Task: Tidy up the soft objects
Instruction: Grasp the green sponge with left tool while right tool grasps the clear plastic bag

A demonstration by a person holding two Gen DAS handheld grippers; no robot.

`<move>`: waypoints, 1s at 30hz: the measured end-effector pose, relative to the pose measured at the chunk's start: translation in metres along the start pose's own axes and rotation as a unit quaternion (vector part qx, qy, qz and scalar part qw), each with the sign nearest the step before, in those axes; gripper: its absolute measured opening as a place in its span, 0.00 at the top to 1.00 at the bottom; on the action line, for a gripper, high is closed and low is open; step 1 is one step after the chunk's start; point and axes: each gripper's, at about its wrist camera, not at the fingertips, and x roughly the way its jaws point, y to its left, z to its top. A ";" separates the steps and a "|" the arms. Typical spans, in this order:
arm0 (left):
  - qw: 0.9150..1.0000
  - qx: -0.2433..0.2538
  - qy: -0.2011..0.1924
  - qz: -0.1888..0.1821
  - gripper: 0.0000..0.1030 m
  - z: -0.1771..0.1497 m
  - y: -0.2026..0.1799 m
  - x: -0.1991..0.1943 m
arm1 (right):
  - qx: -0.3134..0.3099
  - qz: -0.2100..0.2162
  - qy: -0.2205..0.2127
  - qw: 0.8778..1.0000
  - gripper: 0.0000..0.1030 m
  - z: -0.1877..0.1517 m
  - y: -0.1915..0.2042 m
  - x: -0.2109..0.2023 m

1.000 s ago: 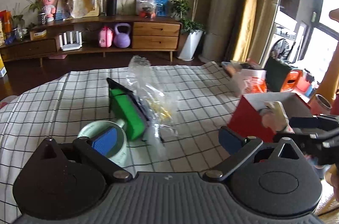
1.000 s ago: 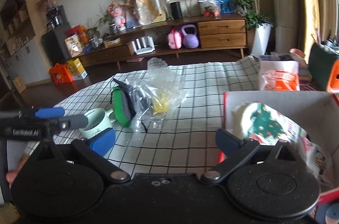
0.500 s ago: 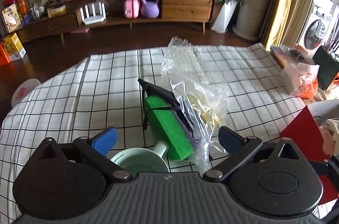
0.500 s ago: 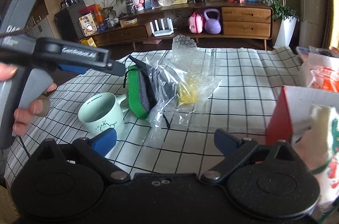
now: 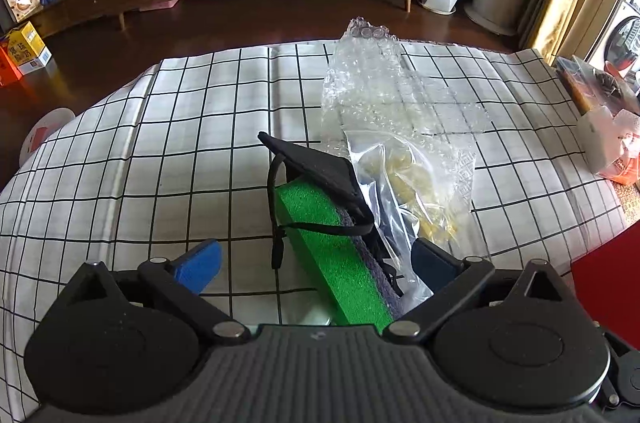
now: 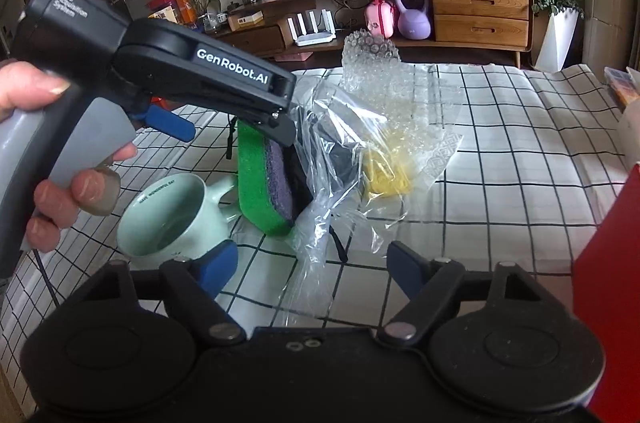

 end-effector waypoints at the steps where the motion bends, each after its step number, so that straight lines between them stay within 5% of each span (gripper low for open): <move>1: 1.000 0.001 0.003 -0.001 0.07 0.001 0.000 0.002 | 0.004 0.000 0.002 1.000 0.26 0.000 -0.001 0.004; 7: 1.000 0.001 0.017 -0.007 0.26 -0.001 0.000 0.015 | 0.028 0.008 0.014 0.999 0.45 0.000 -0.003 0.030; 14: 0.999 -0.009 0.021 -0.023 0.37 -0.001 0.003 0.021 | 0.036 0.005 0.017 0.999 0.52 0.002 0.001 0.049; 19: 0.998 -0.024 0.020 -0.045 0.51 -0.002 0.005 0.019 | 0.040 0.001 0.019 0.999 0.70 0.003 -0.001 0.056; 30: 0.998 -0.034 0.008 -0.060 0.66 -0.006 0.005 0.008 | 0.058 -0.015 -0.009 0.998 0.79 0.001 -0.008 0.033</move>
